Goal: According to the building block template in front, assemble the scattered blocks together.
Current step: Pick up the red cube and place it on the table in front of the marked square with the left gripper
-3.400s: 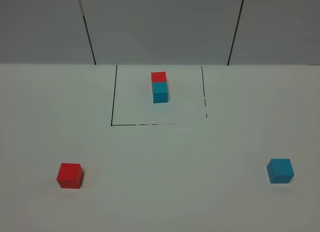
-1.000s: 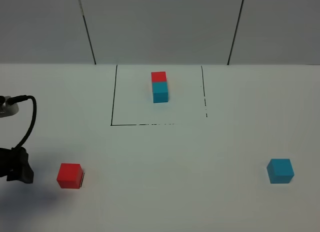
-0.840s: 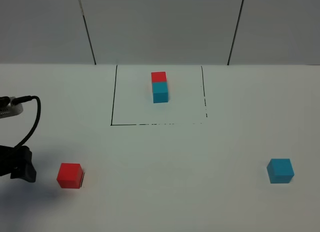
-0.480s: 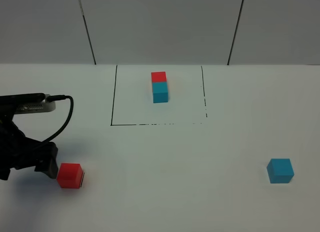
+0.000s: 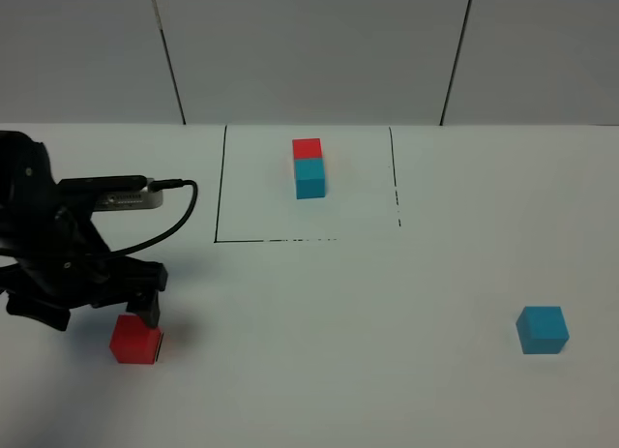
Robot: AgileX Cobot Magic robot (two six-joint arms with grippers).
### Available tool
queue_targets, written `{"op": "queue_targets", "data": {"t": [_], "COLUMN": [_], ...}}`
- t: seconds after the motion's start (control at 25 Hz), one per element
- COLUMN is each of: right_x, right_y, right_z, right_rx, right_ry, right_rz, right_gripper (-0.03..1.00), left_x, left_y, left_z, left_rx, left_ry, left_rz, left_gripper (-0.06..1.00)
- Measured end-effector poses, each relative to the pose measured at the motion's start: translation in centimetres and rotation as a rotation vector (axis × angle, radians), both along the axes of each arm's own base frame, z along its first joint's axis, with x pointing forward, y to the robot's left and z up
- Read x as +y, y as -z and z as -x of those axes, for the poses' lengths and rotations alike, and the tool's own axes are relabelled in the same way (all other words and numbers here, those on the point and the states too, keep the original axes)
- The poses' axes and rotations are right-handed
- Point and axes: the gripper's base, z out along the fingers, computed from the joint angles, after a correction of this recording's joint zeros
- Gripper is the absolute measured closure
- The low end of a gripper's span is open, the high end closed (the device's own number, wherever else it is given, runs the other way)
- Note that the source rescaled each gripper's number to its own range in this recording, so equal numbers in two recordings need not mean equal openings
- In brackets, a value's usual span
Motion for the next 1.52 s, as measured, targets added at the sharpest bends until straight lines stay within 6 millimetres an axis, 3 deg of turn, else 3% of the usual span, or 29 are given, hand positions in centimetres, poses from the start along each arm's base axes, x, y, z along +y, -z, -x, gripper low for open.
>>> {"op": "queue_targets", "data": {"t": [0.16, 0.84, 1.52], "right_x": [0.0, 0.0, 0.0], "right_y": [0.0, 0.0, 0.0], "right_z": [0.0, 0.0, 0.0], "right_rx": [0.000, 0.000, 0.000], "right_ry": [0.000, 0.000, 0.000], "right_rz": [0.000, 0.000, 0.000], "right_gripper": [0.17, 0.17, 0.17], "left_x": [-1.0, -1.6, -1.7], "left_y": [0.6, 4.6, 5.7], "left_z": [-0.8, -1.7, -1.5], "left_rx": [0.016, 0.047, 0.041], "left_ry": [-0.001, -0.018, -0.035], "left_rz": [-0.058, -0.082, -0.082], "left_gripper": [0.08, 0.08, 0.10]}}
